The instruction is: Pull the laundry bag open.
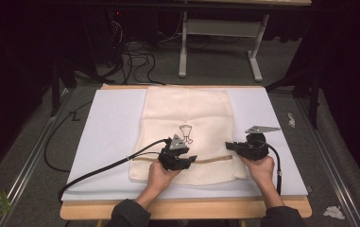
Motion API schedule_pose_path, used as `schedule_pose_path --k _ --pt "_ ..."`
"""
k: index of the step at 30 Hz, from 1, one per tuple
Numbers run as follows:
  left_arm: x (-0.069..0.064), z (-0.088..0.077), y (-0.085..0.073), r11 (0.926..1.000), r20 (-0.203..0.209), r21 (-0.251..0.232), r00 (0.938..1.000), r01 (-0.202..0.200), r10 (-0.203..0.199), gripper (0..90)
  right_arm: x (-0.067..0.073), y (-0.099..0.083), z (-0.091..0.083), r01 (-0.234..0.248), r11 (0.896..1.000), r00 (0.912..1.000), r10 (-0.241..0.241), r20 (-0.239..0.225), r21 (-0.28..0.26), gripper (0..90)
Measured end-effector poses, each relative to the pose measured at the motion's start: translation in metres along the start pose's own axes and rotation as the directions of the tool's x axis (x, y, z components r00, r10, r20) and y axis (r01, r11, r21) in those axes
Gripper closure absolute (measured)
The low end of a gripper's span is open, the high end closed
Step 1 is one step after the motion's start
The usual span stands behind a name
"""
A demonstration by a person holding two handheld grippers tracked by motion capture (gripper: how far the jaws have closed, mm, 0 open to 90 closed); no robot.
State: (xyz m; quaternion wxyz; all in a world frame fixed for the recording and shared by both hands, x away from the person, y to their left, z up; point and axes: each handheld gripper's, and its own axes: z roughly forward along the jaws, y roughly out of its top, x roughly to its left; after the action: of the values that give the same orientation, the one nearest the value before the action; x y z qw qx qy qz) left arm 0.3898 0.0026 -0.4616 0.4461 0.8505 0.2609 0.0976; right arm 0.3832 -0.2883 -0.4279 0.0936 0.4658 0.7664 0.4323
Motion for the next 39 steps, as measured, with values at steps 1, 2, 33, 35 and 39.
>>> schedule_pose_path --k 1,2,33,35,39 --pt "-0.004 0.000 0.002 0.9998 0.011 -0.001 0.9998 -0.018 0.018 54.6 0.001 0.000 0.000 0.000 1.000 1.0000 0.000 -0.004 -0.005 88.3" --pt "-0.006 0.001 0.005 0.9995 0.019 0.003 0.9994 -0.031 0.030 54.6 0.002 0.000 0.000 -0.004 1.000 1.0000 0.004 -0.006 -0.005 88.3" --pt "-0.035 0.008 0.023 0.9977 0.117 -0.033 0.9912 -0.059 0.062 63.7 0.020 0.014 0.014 0.007 1.000 0.9958 -0.008 -0.092 -0.019 88.6" --pt "-0.032 0.011 0.024 0.9987 0.124 -0.032 0.9914 -0.039 0.042 62.8 0.020 0.014 0.014 0.003 1.000 0.9959 -0.004 -0.090 -0.017 88.6" --pt "-0.028 0.016 0.025 0.9997 0.123 -0.006 0.9921 -0.025 0.026 61.7 0.024 0.015 0.015 0.004 1.000 0.9958 -0.006 -0.091 -0.017 88.6"
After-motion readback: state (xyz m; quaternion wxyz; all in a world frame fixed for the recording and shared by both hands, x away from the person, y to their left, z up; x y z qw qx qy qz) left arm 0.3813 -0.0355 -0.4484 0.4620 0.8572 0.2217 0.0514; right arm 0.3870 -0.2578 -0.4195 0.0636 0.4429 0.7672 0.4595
